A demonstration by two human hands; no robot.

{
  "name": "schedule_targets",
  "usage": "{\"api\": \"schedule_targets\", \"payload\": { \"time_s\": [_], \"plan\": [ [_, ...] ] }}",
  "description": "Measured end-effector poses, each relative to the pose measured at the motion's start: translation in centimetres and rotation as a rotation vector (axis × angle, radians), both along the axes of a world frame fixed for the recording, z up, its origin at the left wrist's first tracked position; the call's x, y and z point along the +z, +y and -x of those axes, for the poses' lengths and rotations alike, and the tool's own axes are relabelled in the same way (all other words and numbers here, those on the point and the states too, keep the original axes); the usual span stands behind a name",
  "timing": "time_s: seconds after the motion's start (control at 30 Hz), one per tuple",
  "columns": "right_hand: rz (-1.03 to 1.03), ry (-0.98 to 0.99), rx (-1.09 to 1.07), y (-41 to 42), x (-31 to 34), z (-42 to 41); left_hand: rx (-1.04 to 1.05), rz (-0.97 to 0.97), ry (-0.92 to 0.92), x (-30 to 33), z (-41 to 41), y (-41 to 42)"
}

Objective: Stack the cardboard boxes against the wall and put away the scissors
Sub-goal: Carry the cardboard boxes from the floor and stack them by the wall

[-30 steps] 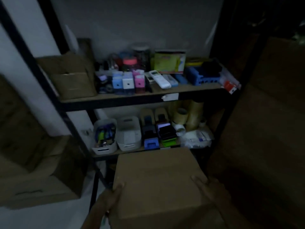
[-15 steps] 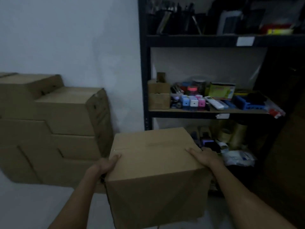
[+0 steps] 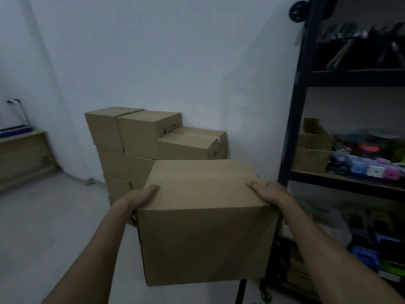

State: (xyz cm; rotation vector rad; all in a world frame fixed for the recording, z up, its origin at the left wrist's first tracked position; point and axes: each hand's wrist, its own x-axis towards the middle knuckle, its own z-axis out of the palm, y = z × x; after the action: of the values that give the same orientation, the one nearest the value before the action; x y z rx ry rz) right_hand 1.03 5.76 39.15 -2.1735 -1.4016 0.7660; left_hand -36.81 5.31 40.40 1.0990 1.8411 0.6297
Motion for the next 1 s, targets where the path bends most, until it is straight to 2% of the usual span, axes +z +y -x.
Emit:
{"api": "schedule_targets", "payload": {
  "time_s": [0.07, 0.3, 0.7, 0.83, 1.0],
  "plan": [
    [-0.019, 0.002, 0.039, 2.8, 0.5, 2.8, 0.039, 0.019, -0.047, 0.8, 2.8, 1.5],
    [-0.071, 0.006, 0.072, 14.2, 2.2, 10.8, 0.042, -0.004, -0.009, 3.5, 11.3, 11.3],
    [-0.241, -0.077, -0.026, 23.1, 20.3, 17.7, -0.106, -0.227, -0.037, 17.8, 18.0, 27.6],
    [-0.183, -0.006, -0.089, 24.1, 23.7, 19.6, -0.193, -0.233, -0.018, 21.2, 18.8, 32.8],
    [-0.185, -0.014, -0.218, 25.7, 26.5, 20.4, -0.376, -0.247, 0.018, 25.8, 18.9, 38.4]
  ]
}}
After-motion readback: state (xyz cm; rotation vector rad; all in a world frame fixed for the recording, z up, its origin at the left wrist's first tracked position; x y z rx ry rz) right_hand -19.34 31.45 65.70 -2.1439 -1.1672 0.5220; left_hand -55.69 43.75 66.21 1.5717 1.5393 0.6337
